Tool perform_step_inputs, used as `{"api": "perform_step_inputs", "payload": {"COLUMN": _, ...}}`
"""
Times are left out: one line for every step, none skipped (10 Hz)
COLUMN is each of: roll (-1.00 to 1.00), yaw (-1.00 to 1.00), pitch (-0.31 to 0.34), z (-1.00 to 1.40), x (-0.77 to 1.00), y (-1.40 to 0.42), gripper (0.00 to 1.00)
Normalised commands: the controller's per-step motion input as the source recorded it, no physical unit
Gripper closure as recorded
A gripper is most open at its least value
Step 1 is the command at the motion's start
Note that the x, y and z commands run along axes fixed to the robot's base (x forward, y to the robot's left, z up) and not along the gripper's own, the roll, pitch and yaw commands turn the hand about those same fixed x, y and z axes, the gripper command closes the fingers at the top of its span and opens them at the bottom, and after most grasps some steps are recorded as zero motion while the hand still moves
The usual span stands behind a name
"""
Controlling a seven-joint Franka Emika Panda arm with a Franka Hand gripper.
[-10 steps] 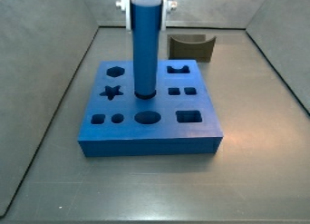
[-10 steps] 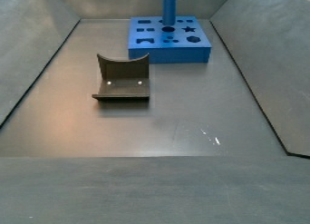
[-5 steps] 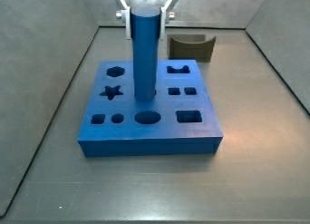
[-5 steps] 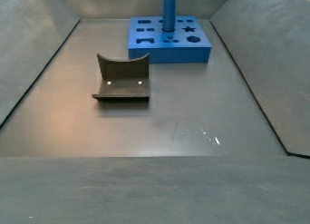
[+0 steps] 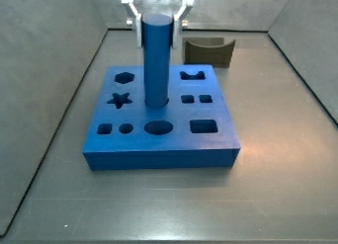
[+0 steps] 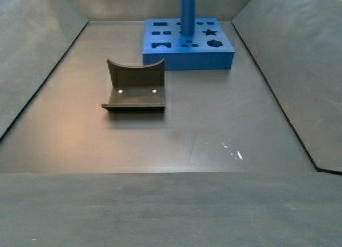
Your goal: Insert the round object.
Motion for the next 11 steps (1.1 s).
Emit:
{"api": "perform_step_inputs", "payload": {"roll": 0.18, "yaw": -0.12, "pitch": -0.120, "z": -0.36, "x": 0.03, "y": -0.06, "gripper": 1.00}}
{"api": "perform_step_inputs", "payload": {"roll": 0.25, "yaw": -0.11, "pitch": -0.051, "z": -0.31, "x": 0.04, "y": -0.02, "gripper": 1.00}}
{"api": "perform_step_inputs", "payload": {"roll": 0.26, "yaw": -0.06, "pitch": -0.021, "z": -0.25, "x": 0.00, "y": 0.00, "gripper": 1.00}}
{"api": "perform_step_inputs", "payload": {"roll": 0.20, "yaw": -0.01, "pitch": -0.019, "z": -0.25, "x": 0.00, "y": 0.00, "gripper": 1.00}}
{"api": "perform_step_inputs", "payload": {"roll": 0.12, "yaw": 0.00, "pitch": -0.011, "z": -0.28, "x": 0.00, "y": 0.00, "gripper": 1.00}}
{"api": "perform_step_inputs", "payload": {"roll": 0.12, "yaw": 0.00, "pitch": -0.019, "z": -0.38, "x": 0.04, "y": 0.01, "gripper": 1.00}}
{"api": "perform_step_inputs", "payload": {"roll": 0.17, "yaw": 0.00, "pitch": 0.000, "z": -0.43, "x": 0.12, "y": 0.05, "gripper": 1.00}}
{"api": "perform_step_inputs", "payload": {"roll": 0.06, "yaw": 0.00, "pitch": 0.000, "z": -0.35, "x": 0.07, "y": 0.06, "gripper": 1.00}}
{"api": "perform_step_inputs", "payload": {"roll": -0.03, "yaw": -0.07, "pitch": -0.019, "z": -0.17, "x": 0.07, "y": 0.04, "gripper": 1.00}}
{"api": "perform_step_inputs", "payload": {"roll": -0.14, "yaw": -0.11, "pitch": 0.000, "z": -0.13, "x": 0.19, "y": 0.16, "gripper": 1.00}}
{"api": "perform_step_inputs", "payload": {"roll": 0.00, "yaw": 0.00, "pitch": 0.000, "z": -0.03, "x": 0.01, "y": 0.00, "gripper": 1.00}}
